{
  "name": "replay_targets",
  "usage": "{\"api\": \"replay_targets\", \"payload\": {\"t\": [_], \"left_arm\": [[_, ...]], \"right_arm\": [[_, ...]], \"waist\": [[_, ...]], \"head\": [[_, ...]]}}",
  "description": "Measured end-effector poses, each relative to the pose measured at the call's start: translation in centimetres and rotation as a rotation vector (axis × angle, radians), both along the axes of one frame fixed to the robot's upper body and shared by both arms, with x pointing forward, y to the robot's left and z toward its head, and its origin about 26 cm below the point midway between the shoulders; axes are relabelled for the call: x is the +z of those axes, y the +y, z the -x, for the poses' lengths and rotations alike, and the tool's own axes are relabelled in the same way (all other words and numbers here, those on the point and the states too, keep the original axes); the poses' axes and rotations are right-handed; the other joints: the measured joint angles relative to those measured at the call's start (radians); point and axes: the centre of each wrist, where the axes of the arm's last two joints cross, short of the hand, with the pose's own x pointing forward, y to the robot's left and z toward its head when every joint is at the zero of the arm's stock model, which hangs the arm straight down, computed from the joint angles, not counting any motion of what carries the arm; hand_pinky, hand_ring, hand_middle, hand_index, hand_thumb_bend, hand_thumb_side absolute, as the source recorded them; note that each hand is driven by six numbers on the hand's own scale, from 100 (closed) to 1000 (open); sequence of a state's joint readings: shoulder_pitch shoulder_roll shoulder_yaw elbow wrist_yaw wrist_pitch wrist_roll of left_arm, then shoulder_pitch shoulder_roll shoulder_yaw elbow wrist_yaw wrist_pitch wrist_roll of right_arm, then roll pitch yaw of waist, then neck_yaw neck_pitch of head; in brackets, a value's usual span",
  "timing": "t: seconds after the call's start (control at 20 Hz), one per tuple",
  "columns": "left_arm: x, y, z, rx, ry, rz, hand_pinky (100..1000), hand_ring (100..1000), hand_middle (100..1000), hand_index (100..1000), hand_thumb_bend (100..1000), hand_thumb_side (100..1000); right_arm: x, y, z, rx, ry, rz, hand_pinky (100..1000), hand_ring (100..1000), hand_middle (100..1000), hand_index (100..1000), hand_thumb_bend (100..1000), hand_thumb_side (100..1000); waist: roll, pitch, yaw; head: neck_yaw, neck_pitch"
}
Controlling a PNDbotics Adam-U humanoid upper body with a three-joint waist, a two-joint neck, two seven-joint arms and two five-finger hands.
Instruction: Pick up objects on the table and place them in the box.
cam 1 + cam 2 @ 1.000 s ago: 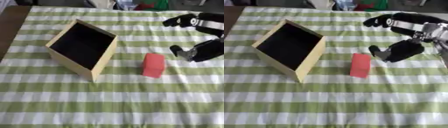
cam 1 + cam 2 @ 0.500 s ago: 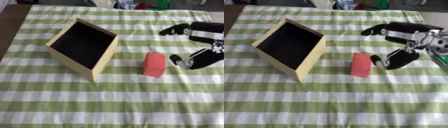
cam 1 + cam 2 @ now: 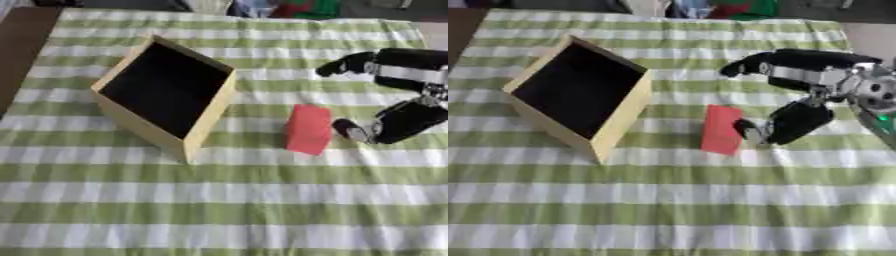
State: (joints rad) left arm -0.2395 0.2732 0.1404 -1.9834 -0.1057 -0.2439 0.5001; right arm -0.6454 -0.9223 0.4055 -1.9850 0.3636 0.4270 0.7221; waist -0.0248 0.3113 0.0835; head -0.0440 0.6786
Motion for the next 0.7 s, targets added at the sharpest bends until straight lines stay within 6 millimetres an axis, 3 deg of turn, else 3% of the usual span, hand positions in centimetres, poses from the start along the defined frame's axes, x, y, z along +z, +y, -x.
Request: {"api": "replay_targets", "payload": {"t": [0.1, 0.15, 0.55, 0.7], "left_arm": [[0.00, 0.00, 0.00, 0.000, 0.000, 0.000, 1000, 499, 457, 633, 271, 100], [0.00, 0.00, 0.00, 0.000, 0.001, 0.000, 1000, 498, 457, 633, 270, 100], [0.17, -0.07, -0.07, -0.006, -0.003, 0.000, 1000, 497, 455, 632, 264, 100], [0.18, -0.08, -0.08, -0.008, -0.004, 0.000, 1000, 496, 455, 631, 262, 100]], "right_arm": [[-0.12, 0.07, 0.00, -0.005, -0.003, 0.010, 1000, 1000, 939, 1000, 227, 456], [-0.18, 0.12, 0.00, -0.006, -0.004, 0.014, 1000, 1000, 931, 1000, 255, 600], [-0.43, 0.80, 0.00, -0.048, -0.016, 0.062, 1000, 1000, 930, 1000, 268, 606], [-0.62, 1.01, -0.01, -0.050, -0.022, 0.072, 1000, 1000, 933, 1000, 292, 530]], "waist": [[0.000, 0.000, 0.000], [0.000, 0.000, 0.000], [-0.004, 0.008, 0.011], [-0.005, 0.011, 0.016]], "head": [[-0.001, 0.000], [-0.001, 0.000], [-0.004, -0.004], [-0.005, -0.004]]}}
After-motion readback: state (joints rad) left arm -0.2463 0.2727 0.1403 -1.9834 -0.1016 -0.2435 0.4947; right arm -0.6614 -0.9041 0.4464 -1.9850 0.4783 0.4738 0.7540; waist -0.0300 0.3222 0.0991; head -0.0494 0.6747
